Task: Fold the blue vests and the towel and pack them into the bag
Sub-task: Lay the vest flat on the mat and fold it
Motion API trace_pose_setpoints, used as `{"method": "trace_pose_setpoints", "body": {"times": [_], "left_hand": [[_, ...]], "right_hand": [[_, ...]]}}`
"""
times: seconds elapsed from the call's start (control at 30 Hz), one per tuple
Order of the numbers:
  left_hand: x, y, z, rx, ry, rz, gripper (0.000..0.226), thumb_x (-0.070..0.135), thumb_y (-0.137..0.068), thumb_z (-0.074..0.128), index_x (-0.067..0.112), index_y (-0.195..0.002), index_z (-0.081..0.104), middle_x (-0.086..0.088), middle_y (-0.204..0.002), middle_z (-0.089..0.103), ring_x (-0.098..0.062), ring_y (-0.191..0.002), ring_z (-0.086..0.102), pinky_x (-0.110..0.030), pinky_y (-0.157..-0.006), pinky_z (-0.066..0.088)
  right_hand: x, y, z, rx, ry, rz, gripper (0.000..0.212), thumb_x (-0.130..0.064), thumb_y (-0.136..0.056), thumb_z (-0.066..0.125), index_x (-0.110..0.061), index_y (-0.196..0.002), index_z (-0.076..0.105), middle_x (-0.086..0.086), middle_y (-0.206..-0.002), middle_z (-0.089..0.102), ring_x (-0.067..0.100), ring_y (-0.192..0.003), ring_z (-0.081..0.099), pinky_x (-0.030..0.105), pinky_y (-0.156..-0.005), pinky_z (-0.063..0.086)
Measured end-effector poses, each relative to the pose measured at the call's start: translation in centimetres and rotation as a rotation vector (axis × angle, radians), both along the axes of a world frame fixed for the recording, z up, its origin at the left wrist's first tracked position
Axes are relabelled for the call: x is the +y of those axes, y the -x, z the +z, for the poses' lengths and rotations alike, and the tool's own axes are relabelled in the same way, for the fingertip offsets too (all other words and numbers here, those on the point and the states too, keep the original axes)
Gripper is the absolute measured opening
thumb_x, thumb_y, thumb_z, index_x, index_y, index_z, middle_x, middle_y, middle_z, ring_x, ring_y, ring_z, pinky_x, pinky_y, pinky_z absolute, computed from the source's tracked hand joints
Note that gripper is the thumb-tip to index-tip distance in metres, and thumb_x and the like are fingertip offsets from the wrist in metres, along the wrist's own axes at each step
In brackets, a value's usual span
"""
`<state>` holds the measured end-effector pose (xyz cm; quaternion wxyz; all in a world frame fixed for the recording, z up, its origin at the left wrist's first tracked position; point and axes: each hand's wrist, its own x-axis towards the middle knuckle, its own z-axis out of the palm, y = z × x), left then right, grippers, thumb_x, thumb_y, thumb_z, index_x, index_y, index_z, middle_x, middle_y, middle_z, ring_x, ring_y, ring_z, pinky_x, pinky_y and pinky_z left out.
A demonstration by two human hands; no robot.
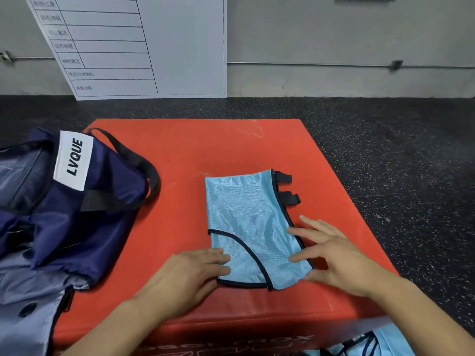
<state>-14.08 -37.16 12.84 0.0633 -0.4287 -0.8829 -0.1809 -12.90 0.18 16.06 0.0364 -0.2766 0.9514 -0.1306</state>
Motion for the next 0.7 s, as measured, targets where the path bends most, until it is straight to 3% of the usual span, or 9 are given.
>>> {"method": "trace_pose_setpoints", "body": {"times": [0.13,0.23,0.33,0.4,0.47,0.53,0.57,0.63,0.7], "left_hand": [[0.1,-0.2,0.4,-0.024,-0.044,0.035,0.027,0.031,-0.094,0.053,0.033,-0.116,0.069,0.019,-0.133,0.065,0.001,-0.129,0.055,-0.019,-0.106,0.044],[-0.4,-0.5,1.0,-0.092,-0.053,0.124,0.031,0.036,-0.093,0.05,0.035,-0.119,0.067,0.02,-0.126,0.068,0.001,-0.122,0.058,-0.022,-0.102,0.048],[-0.9,-0.7,2.5,-0.25,-0.032,0.139,0.021,0.041,-0.096,0.049,0.035,-0.108,0.066,0.017,-0.102,0.071,-0.003,-0.095,0.065,-0.033,-0.084,0.053],[-0.9,-0.9,3.4,-0.375,-0.113,0.115,0.013,0.031,-0.098,0.056,0.031,-0.1,0.069,0.015,-0.088,0.069,-0.001,-0.079,0.062,-0.029,-0.074,0.052],[-0.9,-1.0,3.9,-0.532,-0.238,0.115,0.013,0.02,-0.096,0.06,0.023,-0.097,0.072,0.011,-0.082,0.07,0.003,-0.072,0.058,-0.027,-0.068,0.049],[-1.0,-0.7,3.8,-0.634,-0.359,0.134,0.017,0.024,-0.092,0.058,0.014,-0.095,0.072,0.008,-0.074,0.061,-0.002,-0.069,0.048,-0.038,-0.065,0.045],[-0.9,-0.5,3.6,-0.668,-0.427,0.158,0.022,0.028,-0.091,0.058,0.011,-0.095,0.071,0.006,-0.071,0.054,-0.006,-0.068,0.043,-0.04,-0.061,0.04],[-0.5,0.1,3.2,-0.776,-0.578,0.268,0.023,0.031,-0.091,0.061,0.01,-0.09,0.071,0.006,-0.066,0.045,-0.011,-0.064,0.037,-0.035,-0.057,0.03],[0.0,0.9,2.5,-0.852,-0.663,0.417,0.025,0.027,-0.096,0.065,0.016,-0.074,0.068,0.006,-0.056,0.043,-0.01,-0.054,0.038,-0.031,-0.056,0.034]], "right_hand": [[-0.3,0.4,-0.2,0.15,0.003,-0.009,0.02,-0.051,-0.088,0.061,-0.046,-0.103,0.072,-0.03,-0.144,0.051,0.005,-0.149,0.028,0.048,-0.122,0.026],[-1.1,0.2,0.4,0.047,0.052,-0.056,0.022,-0.048,-0.08,0.061,-0.041,-0.096,0.074,-0.039,-0.128,0.058,-0.004,-0.135,0.036,0.04,-0.114,0.034],[-1.9,-0.1,1.6,-0.117,0.049,-0.052,0.032,-0.055,-0.075,0.058,-0.04,-0.096,0.076,-0.044,-0.12,0.058,-0.008,-0.125,0.038,0.028,-0.108,0.032],[-2.5,-0.7,2.5,-0.203,0.116,-0.025,0.027,-0.051,-0.075,0.062,-0.037,-0.094,0.076,-0.038,-0.116,0.063,-0.004,-0.122,0.045,0.021,-0.106,0.032],[-3.0,-0.9,3.3,-0.325,0.244,-0.04,0.013,-0.035,-0.08,0.071,-0.032,-0.091,0.078,-0.023,-0.106,0.071,-0.001,-0.114,0.055,0.018,-0.1,0.038],[-3.3,-0.4,3.7,-0.437,0.384,-0.099,0.003,-0.019,-0.082,0.073,-0.018,-0.082,0.076,-0.006,-0.085,0.072,-0.001,-0.089,0.061,0.029,-0.084,0.044],[-3.5,0.0,3.9,-0.457,0.445,-0.126,0.007,-0.018,-0.082,0.072,-0.011,-0.079,0.073,-0.001,-0.076,0.066,0.005,-0.079,0.057,0.036,-0.076,0.043],[-3.9,0.9,4.0,-0.474,0.572,-0.225,0.016,-0.021,-0.081,0.07,-0.005,-0.079,0.07,0.0,-0.069,0.057,0.011,-0.07,0.05,0.039,-0.067,0.036],[-4.3,1.5,3.7,-0.522,0.719,-0.357,0.011,-0.021,-0.091,0.072,-0.013,-0.097,0.076,-0.006,-0.08,0.071,0.007,-0.076,0.063,0.028,-0.072,0.044]]}}
